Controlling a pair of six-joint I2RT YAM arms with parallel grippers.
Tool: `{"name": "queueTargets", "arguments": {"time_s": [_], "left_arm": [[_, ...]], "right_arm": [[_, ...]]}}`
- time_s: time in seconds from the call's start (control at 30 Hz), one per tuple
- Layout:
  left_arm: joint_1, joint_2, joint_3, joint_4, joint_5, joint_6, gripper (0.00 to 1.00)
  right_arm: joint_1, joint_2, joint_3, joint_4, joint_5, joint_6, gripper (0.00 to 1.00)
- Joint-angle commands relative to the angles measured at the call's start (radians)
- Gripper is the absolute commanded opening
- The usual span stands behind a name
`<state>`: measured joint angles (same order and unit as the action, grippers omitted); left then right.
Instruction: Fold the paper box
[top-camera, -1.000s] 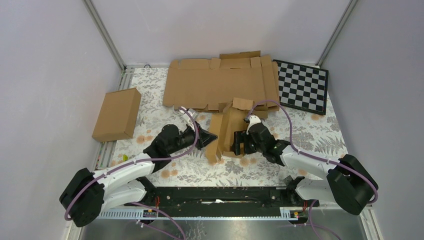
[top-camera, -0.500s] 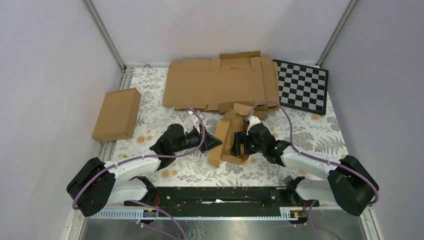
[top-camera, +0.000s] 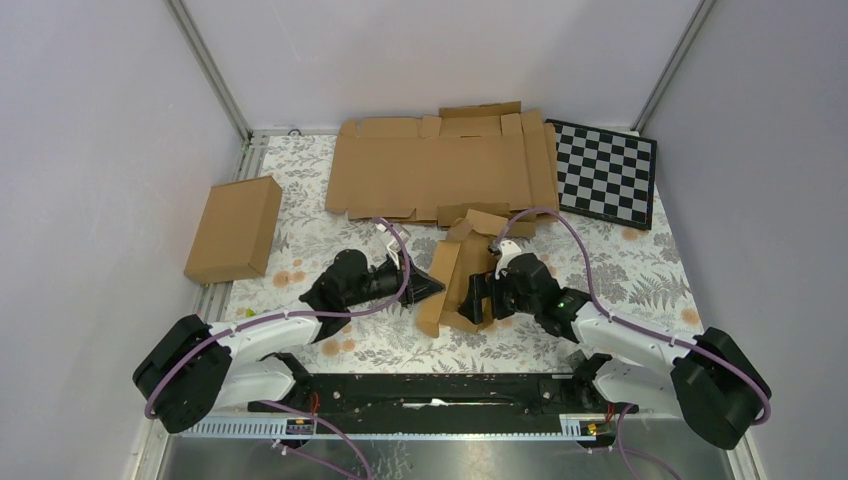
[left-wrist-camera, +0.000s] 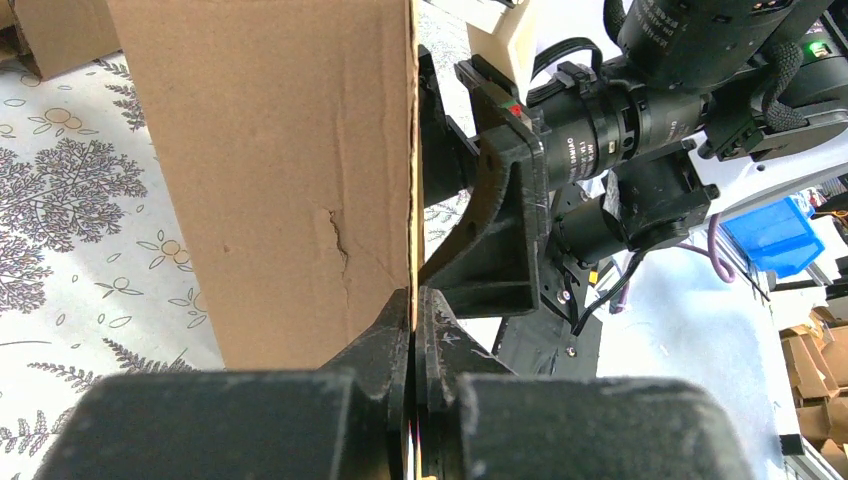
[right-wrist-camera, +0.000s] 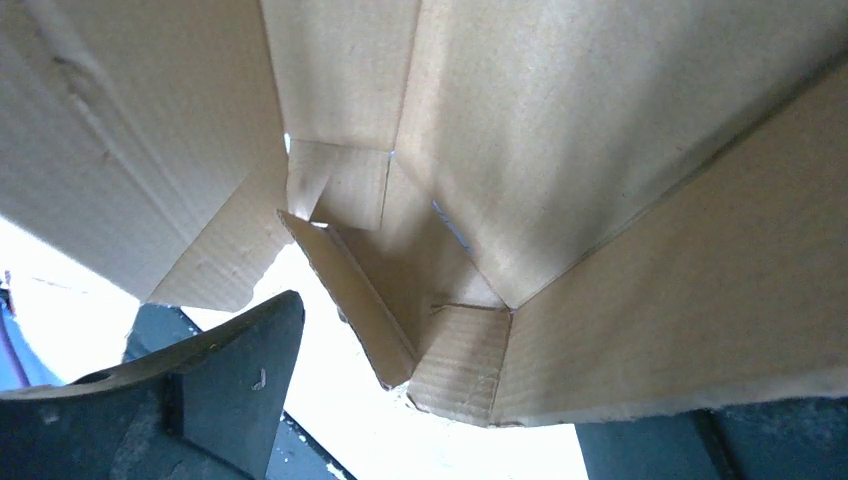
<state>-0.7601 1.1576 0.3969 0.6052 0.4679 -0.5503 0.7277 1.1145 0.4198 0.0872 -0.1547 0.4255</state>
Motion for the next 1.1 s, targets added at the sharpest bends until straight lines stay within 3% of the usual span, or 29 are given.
{"name": "queueTargets", "arguments": {"time_s": [0.0, 0.17, 0.5, 0.73, 0.87, 1.07], "left_arm": [[-0.005, -0.018, -0.007, 0.055, 0.026, 0.007, 0.00], [-0.005, -0.017, 0.000, 0.061, 0.037, -0.004, 0.00], [-0.005, -0.003, 0.000, 0.149, 0.087, -0.076, 0.00], [-0.011, 0.055, -0.005, 0.262, 0.112, -0.143, 0.00], [-0.020, 0.067, -0.003, 0.262, 0.100, -0.138, 0.00], [-0.027, 0.049, 0.013, 0.161, 0.037, -0.074, 0.00]], "right_arm": [[0.011, -0.030, -0.011, 0.011, -0.089, -0.015, 1.00], [0.021, 0.018, 0.000, 0.009, -0.083, -0.029, 0.99], [0.097, 0.085, 0.048, -0.014, 0.077, 0.001, 0.99], [0.115, 0.112, 0.074, -0.016, 0.144, 0.113, 0.97], [0.130, 0.104, 0.074, -0.026, 0.238, 0.141, 0.99], [0.133, 0.046, 0.082, -0.062, 0.257, 0.150, 1.00]]}}
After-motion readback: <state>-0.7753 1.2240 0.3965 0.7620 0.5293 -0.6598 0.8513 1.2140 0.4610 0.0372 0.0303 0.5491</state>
